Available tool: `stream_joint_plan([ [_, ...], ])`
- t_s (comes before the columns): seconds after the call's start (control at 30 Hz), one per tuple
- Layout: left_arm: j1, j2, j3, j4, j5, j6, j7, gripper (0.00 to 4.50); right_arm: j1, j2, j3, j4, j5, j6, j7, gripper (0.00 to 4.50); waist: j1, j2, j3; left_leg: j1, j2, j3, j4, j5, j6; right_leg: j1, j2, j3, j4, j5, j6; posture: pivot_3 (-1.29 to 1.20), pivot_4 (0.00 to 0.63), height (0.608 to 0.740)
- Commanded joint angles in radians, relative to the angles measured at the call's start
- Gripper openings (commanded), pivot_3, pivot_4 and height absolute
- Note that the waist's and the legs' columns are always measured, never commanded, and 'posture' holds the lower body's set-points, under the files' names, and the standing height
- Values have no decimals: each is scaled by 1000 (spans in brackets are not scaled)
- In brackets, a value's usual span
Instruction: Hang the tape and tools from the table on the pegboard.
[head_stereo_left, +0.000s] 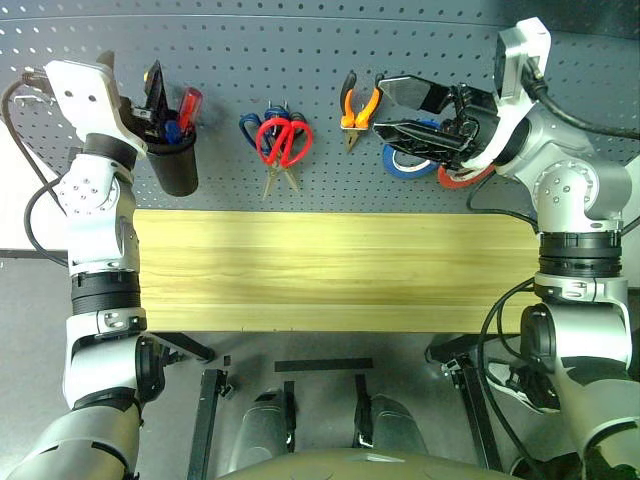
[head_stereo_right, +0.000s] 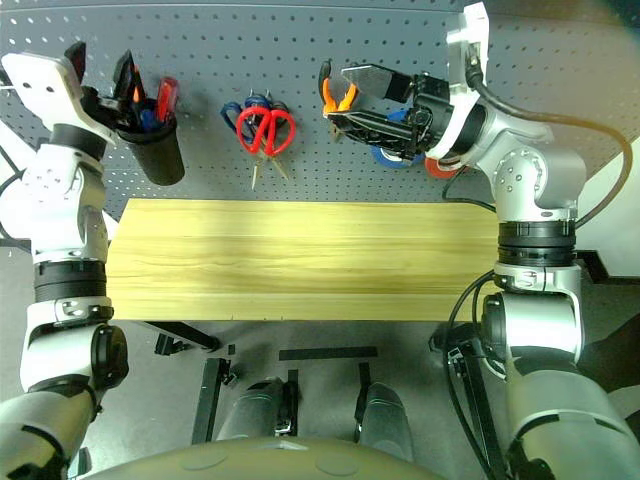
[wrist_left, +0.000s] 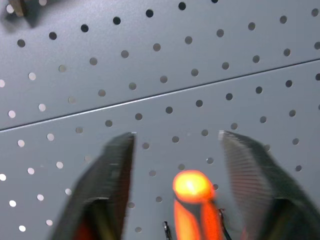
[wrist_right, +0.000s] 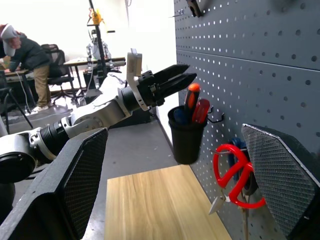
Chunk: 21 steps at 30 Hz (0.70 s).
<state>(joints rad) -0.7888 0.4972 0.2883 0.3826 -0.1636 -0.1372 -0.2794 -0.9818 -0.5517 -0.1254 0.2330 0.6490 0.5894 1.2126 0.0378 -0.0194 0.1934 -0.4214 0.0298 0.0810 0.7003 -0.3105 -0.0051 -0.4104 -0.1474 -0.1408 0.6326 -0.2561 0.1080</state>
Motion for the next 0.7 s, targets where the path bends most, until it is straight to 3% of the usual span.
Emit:
stream_joint_plan([
  [0.03, 5, 7, 13, -46, -35, -24, -26, 4238, 1, -26, -16, -51, 6, -8, -1, 4500, 0, 0, 0, 0, 0, 0, 0, 0, 0, 0, 0, 0, 0, 0, 0, 74, 106, 732],
  [0.07, 13, 7, 17, -64, -59, -19, -53, 4456, 4, -27, -17, -56, 7, -5, -6, 4500, 0, 0, 0, 0, 0, 0, 0, 0, 0, 0, 0, 0, 0, 0, 0, 73, 107, 732],
  [0.2, 118, 37, -6, -263, -253, 94, -291, 4456, 28, -38, -10, -67, 7, 4, -6, 4500, -1, 0, 0, 0, 0, 0, 0, 0, 0, 0, 0, 0, 0, 0, 0, 78, 109, 732],
  [0.4, 347, 187, 31, -469, -476, 366, -546, 4456, 88, -29, 65, -77, -40, -5, 12, 4500, -3, 1, 0, 3, 1, 1, 0, 0, 0, 0, 0, 1, 2, 0, 0, 117, 113, 732],
  [0.53, 507, 272, 46, -532, -533, 442, -682, 4456, 134, -59, 144, -45, -104, -42, 89, 4500, 1, 1, 0, 10, 1, 3, -1, 0, -1, 5, 0, 3, 2, 0, 0, 149, 125, 732],
  [0.7, 635, 302, 22, -543, -478, 405, -771, 4456, 144, -68, 162, 8, -134, -69, 132, 4500, 7, 1, -1, 10, 1, 3, 0, 0, -1, 7, 0, 4, 2, 0, 0, 149, 107, 732],
])
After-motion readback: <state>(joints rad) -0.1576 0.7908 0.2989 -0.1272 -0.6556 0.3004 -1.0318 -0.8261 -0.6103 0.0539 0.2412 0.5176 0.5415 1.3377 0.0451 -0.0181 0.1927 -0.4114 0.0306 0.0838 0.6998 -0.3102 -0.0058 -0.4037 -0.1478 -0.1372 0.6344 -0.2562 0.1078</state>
